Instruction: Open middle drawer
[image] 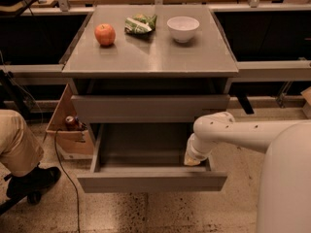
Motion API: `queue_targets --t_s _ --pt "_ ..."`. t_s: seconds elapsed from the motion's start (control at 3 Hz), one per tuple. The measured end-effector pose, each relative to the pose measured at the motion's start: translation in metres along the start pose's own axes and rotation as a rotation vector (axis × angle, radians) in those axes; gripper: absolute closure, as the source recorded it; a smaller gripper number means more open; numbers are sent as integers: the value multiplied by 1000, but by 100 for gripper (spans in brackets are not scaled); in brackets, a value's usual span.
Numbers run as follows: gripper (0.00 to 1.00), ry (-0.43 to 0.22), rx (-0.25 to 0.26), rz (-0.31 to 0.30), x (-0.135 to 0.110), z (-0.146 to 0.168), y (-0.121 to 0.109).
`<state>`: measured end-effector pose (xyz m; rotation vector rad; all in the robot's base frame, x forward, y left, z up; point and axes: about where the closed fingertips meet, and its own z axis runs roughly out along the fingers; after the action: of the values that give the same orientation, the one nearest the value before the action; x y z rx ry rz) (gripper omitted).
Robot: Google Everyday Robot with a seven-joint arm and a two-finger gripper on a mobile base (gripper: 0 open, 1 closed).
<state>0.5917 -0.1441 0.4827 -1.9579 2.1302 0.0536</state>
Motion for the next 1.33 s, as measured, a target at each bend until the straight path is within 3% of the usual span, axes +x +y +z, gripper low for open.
queue_targets --t_s 0.33,0.67,1.0,1.33 --pt "100 -2 34 15 6 -6 -12" --pt "100 -48 50 27 5 1 -22" --pt "100 -96 52 48 4 16 -34" --pt "100 -190 34 100 4 38 -42"
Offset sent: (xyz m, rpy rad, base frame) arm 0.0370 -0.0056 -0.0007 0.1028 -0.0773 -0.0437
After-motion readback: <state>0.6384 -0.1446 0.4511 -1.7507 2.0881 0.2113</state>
